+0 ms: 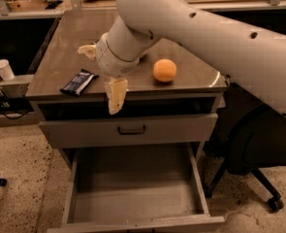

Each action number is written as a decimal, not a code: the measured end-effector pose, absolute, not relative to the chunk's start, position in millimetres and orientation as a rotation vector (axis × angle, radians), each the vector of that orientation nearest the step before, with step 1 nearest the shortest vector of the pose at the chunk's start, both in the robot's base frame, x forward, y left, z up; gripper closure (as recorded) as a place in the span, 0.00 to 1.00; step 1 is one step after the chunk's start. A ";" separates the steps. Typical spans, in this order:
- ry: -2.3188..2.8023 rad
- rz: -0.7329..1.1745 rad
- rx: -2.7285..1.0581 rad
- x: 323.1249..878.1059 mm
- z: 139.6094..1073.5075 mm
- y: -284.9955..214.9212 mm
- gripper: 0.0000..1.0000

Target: Place rxbar blueberry into middle drawer

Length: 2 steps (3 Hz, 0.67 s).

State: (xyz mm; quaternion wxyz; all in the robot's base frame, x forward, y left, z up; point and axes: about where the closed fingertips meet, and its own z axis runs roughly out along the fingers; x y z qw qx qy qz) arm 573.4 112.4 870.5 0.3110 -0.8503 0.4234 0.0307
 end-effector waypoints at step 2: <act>1.092 0.171 -2.261 598.6 827.9 134.6 0.00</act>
Offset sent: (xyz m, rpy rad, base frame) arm 0.0455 0.0420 -0.0674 0.0670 0.0702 0.0720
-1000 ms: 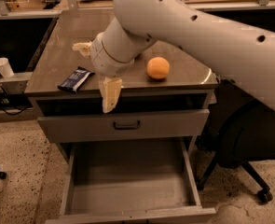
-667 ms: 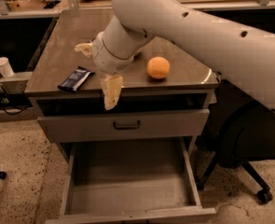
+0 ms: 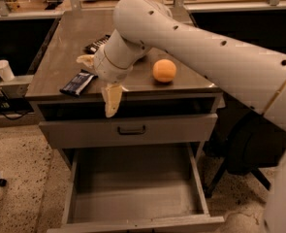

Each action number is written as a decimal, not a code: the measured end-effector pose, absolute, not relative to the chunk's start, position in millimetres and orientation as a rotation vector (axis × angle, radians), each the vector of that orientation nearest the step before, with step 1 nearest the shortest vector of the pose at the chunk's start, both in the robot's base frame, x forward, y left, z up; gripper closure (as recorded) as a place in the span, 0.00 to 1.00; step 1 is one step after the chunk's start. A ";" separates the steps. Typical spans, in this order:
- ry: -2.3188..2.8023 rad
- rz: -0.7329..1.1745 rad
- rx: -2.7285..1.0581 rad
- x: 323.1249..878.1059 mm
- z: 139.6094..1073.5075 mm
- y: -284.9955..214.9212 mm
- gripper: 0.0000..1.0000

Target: Place rxbar blueberry into middle drawer

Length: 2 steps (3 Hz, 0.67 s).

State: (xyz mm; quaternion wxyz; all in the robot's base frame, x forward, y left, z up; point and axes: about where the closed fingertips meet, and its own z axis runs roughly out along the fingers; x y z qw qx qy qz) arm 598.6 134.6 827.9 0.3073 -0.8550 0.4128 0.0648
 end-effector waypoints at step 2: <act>1.037 0.270 -2.224 618.1 798.7 169.3 0.14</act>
Offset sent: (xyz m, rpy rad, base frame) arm 0.0338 0.0490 -0.0467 0.1312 0.0693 0.0500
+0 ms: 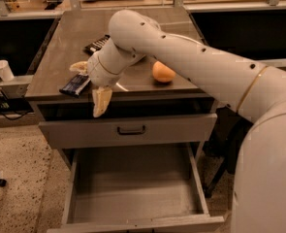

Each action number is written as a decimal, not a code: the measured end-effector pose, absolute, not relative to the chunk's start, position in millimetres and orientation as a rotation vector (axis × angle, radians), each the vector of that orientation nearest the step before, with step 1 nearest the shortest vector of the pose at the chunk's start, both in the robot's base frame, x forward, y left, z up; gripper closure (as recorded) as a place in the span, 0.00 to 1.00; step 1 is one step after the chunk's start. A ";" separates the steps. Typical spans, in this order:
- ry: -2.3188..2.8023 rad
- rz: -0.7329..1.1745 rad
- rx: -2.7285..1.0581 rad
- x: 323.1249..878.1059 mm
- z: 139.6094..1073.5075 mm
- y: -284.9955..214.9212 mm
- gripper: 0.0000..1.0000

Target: Place rxbar blueberry into middle drawer

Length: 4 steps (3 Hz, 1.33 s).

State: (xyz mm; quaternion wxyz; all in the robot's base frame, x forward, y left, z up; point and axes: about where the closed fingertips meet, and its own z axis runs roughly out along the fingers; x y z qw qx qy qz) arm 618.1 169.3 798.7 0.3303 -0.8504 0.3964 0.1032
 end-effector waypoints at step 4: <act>1.007 0.326 -2.181 612.0 796.9 177.6 1.00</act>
Offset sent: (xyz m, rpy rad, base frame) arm -0.0121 0.0299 0.0074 0.2171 -0.0004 0.1179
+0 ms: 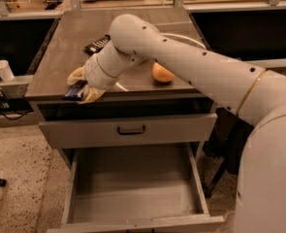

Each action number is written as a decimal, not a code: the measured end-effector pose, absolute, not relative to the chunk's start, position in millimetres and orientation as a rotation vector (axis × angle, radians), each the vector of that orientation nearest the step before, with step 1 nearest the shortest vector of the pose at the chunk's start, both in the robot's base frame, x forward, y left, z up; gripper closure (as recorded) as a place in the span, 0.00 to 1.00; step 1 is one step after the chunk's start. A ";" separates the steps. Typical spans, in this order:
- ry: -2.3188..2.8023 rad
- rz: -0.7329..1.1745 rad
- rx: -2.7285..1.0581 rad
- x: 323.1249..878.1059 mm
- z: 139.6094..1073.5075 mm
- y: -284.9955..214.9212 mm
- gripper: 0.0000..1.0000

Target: Place rxbar blueberry into middle drawer

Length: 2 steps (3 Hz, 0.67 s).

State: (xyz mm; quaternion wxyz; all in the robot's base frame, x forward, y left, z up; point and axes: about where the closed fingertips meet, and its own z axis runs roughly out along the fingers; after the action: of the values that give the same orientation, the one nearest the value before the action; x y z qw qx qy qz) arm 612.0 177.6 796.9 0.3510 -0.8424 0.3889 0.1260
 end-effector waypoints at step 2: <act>0.741 0.357 -1.893 539.5 850.8 180.9 1.00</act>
Offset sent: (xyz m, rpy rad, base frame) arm -0.1133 -0.0607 0.0915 0.5516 -0.3221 0.0805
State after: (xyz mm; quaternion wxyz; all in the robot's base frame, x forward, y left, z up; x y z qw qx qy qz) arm 539.5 180.9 850.8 0.5131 -0.7872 0.3083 0.1483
